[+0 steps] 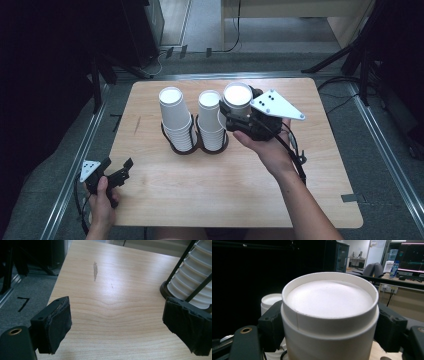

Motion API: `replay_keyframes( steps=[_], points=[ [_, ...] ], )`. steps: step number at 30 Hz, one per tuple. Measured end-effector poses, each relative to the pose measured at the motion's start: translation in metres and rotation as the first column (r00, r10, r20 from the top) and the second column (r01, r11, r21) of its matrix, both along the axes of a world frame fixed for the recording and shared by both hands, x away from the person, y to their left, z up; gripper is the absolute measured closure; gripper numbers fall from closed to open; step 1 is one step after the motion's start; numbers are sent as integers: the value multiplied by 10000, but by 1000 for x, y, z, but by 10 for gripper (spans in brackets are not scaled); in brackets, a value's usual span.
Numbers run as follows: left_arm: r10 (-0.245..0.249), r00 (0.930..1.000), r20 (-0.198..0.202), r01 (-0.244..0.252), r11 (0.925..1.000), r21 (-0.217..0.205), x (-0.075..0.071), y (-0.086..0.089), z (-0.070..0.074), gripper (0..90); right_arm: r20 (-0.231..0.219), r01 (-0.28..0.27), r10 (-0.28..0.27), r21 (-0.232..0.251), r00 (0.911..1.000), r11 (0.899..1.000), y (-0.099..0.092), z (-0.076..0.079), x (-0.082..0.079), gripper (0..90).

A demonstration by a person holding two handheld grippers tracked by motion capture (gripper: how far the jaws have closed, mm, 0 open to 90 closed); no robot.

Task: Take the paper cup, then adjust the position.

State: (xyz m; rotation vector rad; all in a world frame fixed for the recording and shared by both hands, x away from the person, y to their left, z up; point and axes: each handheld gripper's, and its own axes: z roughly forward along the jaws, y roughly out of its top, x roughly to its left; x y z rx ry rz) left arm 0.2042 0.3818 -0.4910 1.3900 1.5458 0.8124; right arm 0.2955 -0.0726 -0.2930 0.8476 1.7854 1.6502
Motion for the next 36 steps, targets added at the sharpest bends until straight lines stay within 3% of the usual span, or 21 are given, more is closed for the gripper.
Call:
replay_keyframes(
  steps=[15,29,31,36],
  points=[
    [24,10000,57,-24,10000,65,-1,-1,0,83,-523,-36,36,6,9986,10000,-33,-41,-21,229],
    [-29,9999,104,26,9998,209,-3,-3,0,83,-954,-215,200,-148,9952,9997,-44,-74,-31,229],
    [-409,9991,57,407,9989,233,-2,-3,1,83,-1038,-219,207,-103,9944,9997,-45,-80,-33,229],
    [-702,9975,37,699,9962,523,-2,-7,3,83,-1076,-208,200,-64,9940,9998,-48,-85,-34,229]
  ],
)
